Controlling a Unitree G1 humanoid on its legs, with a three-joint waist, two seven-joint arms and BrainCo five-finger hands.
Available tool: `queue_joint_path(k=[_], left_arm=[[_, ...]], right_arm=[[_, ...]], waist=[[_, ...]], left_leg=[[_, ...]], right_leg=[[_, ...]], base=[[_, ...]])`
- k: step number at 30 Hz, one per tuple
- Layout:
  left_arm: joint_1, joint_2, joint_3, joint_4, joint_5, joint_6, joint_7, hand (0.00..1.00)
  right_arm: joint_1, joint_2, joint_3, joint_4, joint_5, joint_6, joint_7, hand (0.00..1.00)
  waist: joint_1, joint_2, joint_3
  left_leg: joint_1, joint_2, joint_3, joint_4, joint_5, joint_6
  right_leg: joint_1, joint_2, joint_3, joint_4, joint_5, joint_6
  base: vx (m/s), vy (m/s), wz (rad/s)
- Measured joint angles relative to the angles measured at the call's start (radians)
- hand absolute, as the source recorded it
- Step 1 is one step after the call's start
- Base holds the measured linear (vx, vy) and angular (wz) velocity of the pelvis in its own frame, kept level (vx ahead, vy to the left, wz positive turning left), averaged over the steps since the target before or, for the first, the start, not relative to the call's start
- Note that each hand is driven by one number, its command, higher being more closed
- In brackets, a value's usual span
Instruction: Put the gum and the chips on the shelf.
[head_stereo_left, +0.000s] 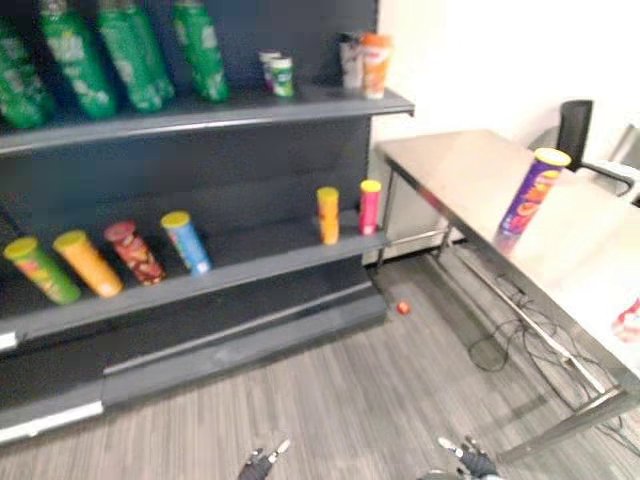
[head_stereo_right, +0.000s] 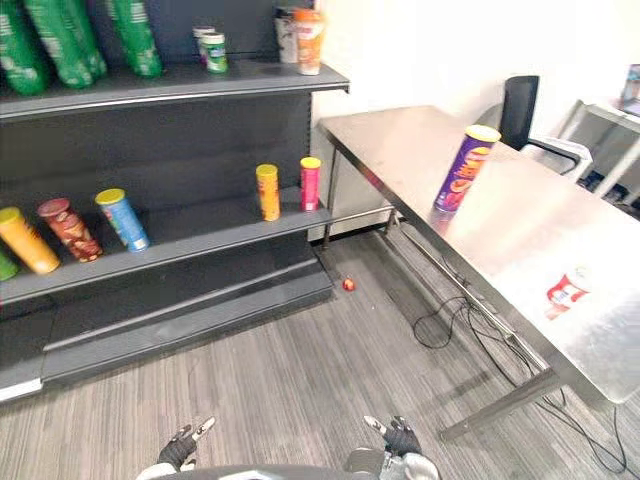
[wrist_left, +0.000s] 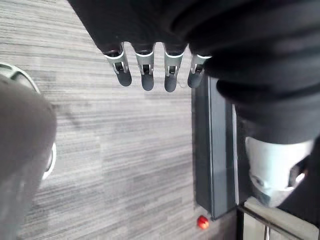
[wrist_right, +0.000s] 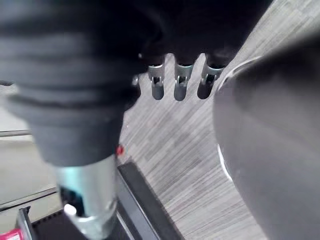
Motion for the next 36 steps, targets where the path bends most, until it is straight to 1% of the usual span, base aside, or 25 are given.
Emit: queue_joint_path(k=[1, 2, 3, 4, 5, 6, 8, 10, 12, 13, 14, 15, 16, 17, 22, 24, 26, 30, 33, 36], left_arm=[[-0.007, -0.011, 0.000, -0.001, 0.002, -0.001, -0.002, 0.00], [-0.009, -0.023, 0.000, 0.002, 0.001, 0.005, -0.004, 0.00], [-0.014, -0.009, 0.007, -0.001, 0.001, 0.003, -0.006, 0.00], [-0.023, 0.008, 0.009, -0.002, 0.002, 0.003, -0.010, 0.00], [-0.044, 0.004, 0.013, 0.019, 0.010, 0.006, -0.012, 0.00], [-0.047, 0.000, 0.013, 0.023, 0.024, 0.006, -0.014, 0.00], [-0.057, -0.006, 0.009, 0.028, 0.042, 0.006, -0.025, 0.00], [-0.056, -0.009, 0.010, 0.029, 0.041, 0.006, -0.025, 0.00], [-0.056, -0.014, 0.019, 0.025, 0.038, 0.005, -0.026, 0.00], [-0.053, -0.017, 0.030, 0.021, 0.038, 0.006, -0.028, 0.00], [-0.049, -0.024, 0.045, 0.018, 0.031, 0.006, -0.033, 0.00], [-0.048, -0.024, 0.049, 0.018, 0.029, 0.006, -0.033, 0.00], [-0.048, -0.026, 0.050, 0.018, 0.020, 0.007, -0.033, 0.00], [-0.044, -0.026, 0.050, 0.019, 0.020, 0.008, -0.033, 0.00], [-0.044, -0.025, 0.049, 0.019, 0.022, 0.021, -0.030, 0.00], [-0.045, -0.026, 0.047, 0.019, 0.025, 0.021, -0.025, 0.00], [-0.047, -0.027, 0.045, 0.019, 0.035, 0.021, -0.022, 0.00], [-0.047, -0.037, 0.037, 0.021, 0.041, 0.022, -0.021, 0.00], [-0.050, -0.040, 0.036, 0.020, 0.041, 0.024, -0.022, 0.00], [-0.052, -0.041, 0.036, 0.019, 0.040, 0.026, -0.022, 0.00]], right_arm=[[-0.017, -0.015, 0.000, -0.004, 0.000, -0.001, 0.001, 0.00], [-0.033, -0.026, 0.002, -0.017, -0.001, -0.001, 0.002, 0.00], [-0.038, -0.018, 0.010, -0.023, 0.000, -0.002, 0.001, 0.00], [-0.040, -0.011, 0.018, -0.024, 0.000, -0.003, 0.001, 0.00], [-0.045, -0.013, 0.024, -0.017, 0.000, -0.001, 0.001, 0.00], [-0.040, -0.013, 0.028, -0.019, 0.000, -0.002, 0.000, 0.00], [-0.035, -0.020, 0.026, -0.016, 0.024, -0.003, -0.001, 0.00], [-0.029, -0.020, 0.028, -0.012, 0.029, -0.003, 0.000, 0.00], [-0.028, -0.018, 0.034, 0.003, 0.035, -0.003, 0.005, 0.00], [-0.028, -0.012, 0.034, 0.012, 0.036, -0.003, 0.005, 0.00], [-0.030, -0.012, 0.035, 0.020, 0.037, -0.003, 0.007, 0.00], [-0.030, -0.012, 0.036, 0.023, 0.037, -0.002, 0.008, 0.00], [-0.030, -0.014, 0.036, 0.032, 0.038, -0.002, 0.013, 0.00], [-0.030, -0.014, 0.033, 0.037, 0.045, -0.002, 0.014, 0.00], [-0.031, -0.015, 0.025, 0.037, 0.062, -0.002, 0.016, 0.00], [-0.029, -0.014, -0.008, 0.041, 0.067, -0.001, 0.016, 0.00], [-0.029, -0.014, -0.030, 0.044, 0.075, 0.001, 0.016, 0.00], [-0.024, -0.015, -0.106, 0.059, 0.093, 0.006, 0.015, 0.00], [-0.022, -0.013, -0.164, 0.061, 0.094, 0.007, 0.015, 0.00], [-0.017, -0.015, -0.209, 0.088, 0.093, 0.008, 0.011, 0.00]], waist=[[-0.007, 0.025, 0.015], [-0.015, 0.050, 0.039], [-0.013, 0.033, 0.057], [-0.012, -0.004, 0.069], [-0.010, 0.013, 0.095], [-0.017, 0.017, 0.097], [-0.021, 0.019, 0.104], [-0.019, 0.020, 0.104], [-0.012, 0.019, 0.103], [-0.011, 0.018, 0.101], [-0.009, 0.018, 0.098], [-0.008, 0.019, 0.097], [-0.007, 0.019, 0.093], [-0.008, 0.024, 0.087], [-0.011, 0.033, 0.085], [-0.013, 0.040, 0.082], [-0.013, 0.047, 0.078], [-0.014, 0.065, 0.079], [-0.016, 0.071, 0.079], [-0.019, 0.059, 0.086]], left_leg=[[0.020, 0.015, -0.012, -0.027, 0.009, -0.005], [0.026, 0.037, 0.001, -0.049, 0.009, -0.007], [0.030, 0.036, 0.022, -0.050, 0.021, -0.027], [0.035, 0.019, 0.020, -0.052, 0.022, -0.030], [0.054, 0.035, 0.003, -0.079, 0.012, -0.048], [0.052, 0.040, -0.006, -0.084, 0.015, -0.053], [0.069, 0.049, -0.014, -0.096, 0.034, -0.079], [0.084, 0.053, -0.028, -0.100, 0.044, -0.084], [0.080, 0.061, -0.048, -0.092, 0.054, -0.091], [0.075, 0.062, -0.058, -0.085, 0.054, -0.091], [0.063, 0.059, -0.062, -0.075, 0.053, -0.091], [0.059, 0.058, -0.060, -0.074, 0.053, -0.091], [0.054, 0.056, -0.059, -0.077, 0.053, -0.092], [0.043, 0.057, -0.057, -0.078, 0.052, -0.092], [0.041, 0.059, -0.035, -0.089, 0.049, -0.096], [0.033, 0.062, -0.035, -0.102, 0.044, -0.104], [0.024, 0.061, -0.033, -0.113, 0.044, -0.104], [0.030, 0.057, -0.009, -0.112, 0.044, -0.104], [0.028, 0.047, 0.012, -0.103, 0.045, -0.105], [0.023, 0.041, 0.026, -0.016, 0.045, -0.105]], right_leg=[[-0.011, -0.007, -0.038, 0.024, 0.023, -0.014], [-0.034, 0.003, -0.103, -0.007, -0.094, 0.016], [-0.029, 0.019, -0.161, -0.175, -0.079, 0.032], [-0.023, 0.017, -0.185, -0.239, -0.024, 0.008], [0.002, 0.056, -0.199, -0.272, -0.045, -0.020], [0.002, 0.063, -0.199, -0.280, -0.045, -0.020], [0.015, 0.079, -0.203, -0.292, -0.047, -0.024], [0.045, 0.086, -0.208, -0.316, -0.048, -0.024], [0.102, 0.113, -0.206, -0.421, -0.050, -0.020], [0.138, 0.133, -0.203, -0.502, -0.048, -0.016], [0.179, 0.158, -0.195, -0.617, -0.032, 0.009], [0.188, 0.164, -0.191, -0.644, -0.026, 0.017], [0.207, 0.185, -0.179, -0.717, 0.002, 0.035], [0.205, 0.193, -0.176, -0.747, 0.019, 0.035], [0.201, 0.218, -0.149, -0.800, 0.039, 0.034], [0.185, 0.227, -0.143, -0.805, 0.045, 0.032], [0.170, 0.232, -0.137, -0.809, 0.054, 0.029], [0.164, 0.231, -0.120, -0.790, 0.055, 0.026], [0.113, 0.212, -0.096, -0.719, 0.027, 0.022], [0.102, 0.186, -0.066, -0.650, -0.017, 0.025]], base=[[0.23, -0.062, -0.64], [0.15, -0.069, -0.85], [0.09, -0.070, -0.82], [0.10, -0.135, -0.98], [0.08, -0.139, -0.68], [0.07, -0.136, -0.60], [0.07, -0.098, -0.16], [0.06, -0.069, 0.22], [0.05, -0.047, 0.37], [0.04, -0.020, 0.22], [0.02, -0.008, 0.12], [-0.01, 0.008, -0.05], [-0.06, 0.021, -0.16], [-0.06, 0.019, -0.18], [-0.06, 0.001, -0.18], [-0.02, 0.018, -0.10], [0.01, 0.028, -0.11], [0.01, 0.057, -0.16], [0.01, 0.048, -0.26], [0.01, 0.010, -0.27]])
